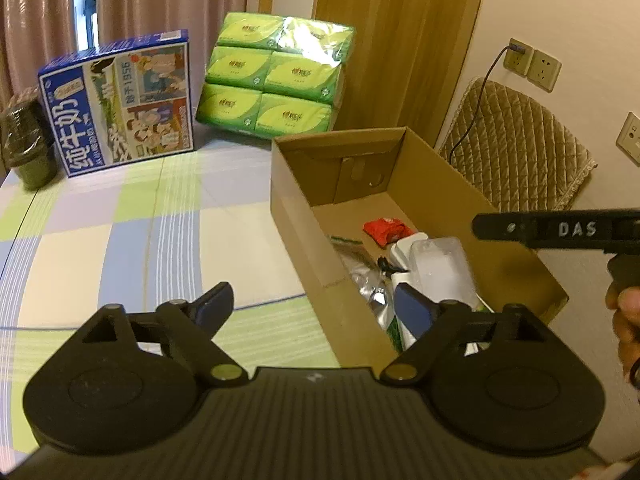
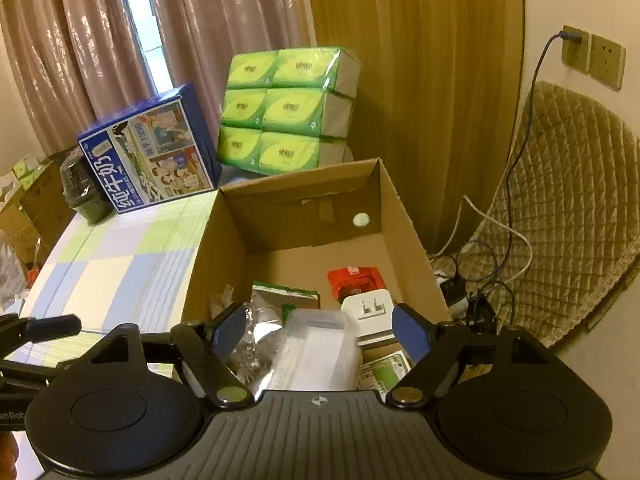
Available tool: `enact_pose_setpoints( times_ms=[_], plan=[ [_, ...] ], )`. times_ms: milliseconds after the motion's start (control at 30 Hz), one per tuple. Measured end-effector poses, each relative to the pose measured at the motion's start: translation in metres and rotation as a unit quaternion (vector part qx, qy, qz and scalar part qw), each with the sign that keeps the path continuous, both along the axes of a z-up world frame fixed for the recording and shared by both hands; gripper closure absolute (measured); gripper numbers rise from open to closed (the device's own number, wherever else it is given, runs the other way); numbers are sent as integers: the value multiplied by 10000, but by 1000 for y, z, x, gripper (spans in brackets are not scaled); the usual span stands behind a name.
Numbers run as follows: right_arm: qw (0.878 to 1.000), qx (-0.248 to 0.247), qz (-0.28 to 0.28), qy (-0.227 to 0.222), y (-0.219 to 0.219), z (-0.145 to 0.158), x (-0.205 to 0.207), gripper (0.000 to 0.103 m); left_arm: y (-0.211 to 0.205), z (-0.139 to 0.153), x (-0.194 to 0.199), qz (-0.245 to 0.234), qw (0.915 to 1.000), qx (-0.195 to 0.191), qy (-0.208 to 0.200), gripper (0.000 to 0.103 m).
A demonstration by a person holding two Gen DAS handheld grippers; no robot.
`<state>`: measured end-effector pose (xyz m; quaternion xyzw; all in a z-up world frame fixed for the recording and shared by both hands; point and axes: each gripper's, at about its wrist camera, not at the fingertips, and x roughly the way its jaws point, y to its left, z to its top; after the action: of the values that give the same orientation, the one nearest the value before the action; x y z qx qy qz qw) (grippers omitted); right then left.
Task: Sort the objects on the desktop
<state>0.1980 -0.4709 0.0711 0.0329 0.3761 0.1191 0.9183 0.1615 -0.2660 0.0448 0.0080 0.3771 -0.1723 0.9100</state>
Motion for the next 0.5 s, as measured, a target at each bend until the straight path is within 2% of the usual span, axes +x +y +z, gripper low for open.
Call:
enact_pose_setpoints(
  times_ms=[233, 500],
  plan=[
    [9996, 103, -222, 120, -14, -6, -40, 14, 11, -4, -30, 140, 9999, 28, -27, 1],
    [9997, -1, -209, 153, -16, 10, -97, 5, 13, 12, -82, 305, 9985, 279, -358, 1]
  ],
)
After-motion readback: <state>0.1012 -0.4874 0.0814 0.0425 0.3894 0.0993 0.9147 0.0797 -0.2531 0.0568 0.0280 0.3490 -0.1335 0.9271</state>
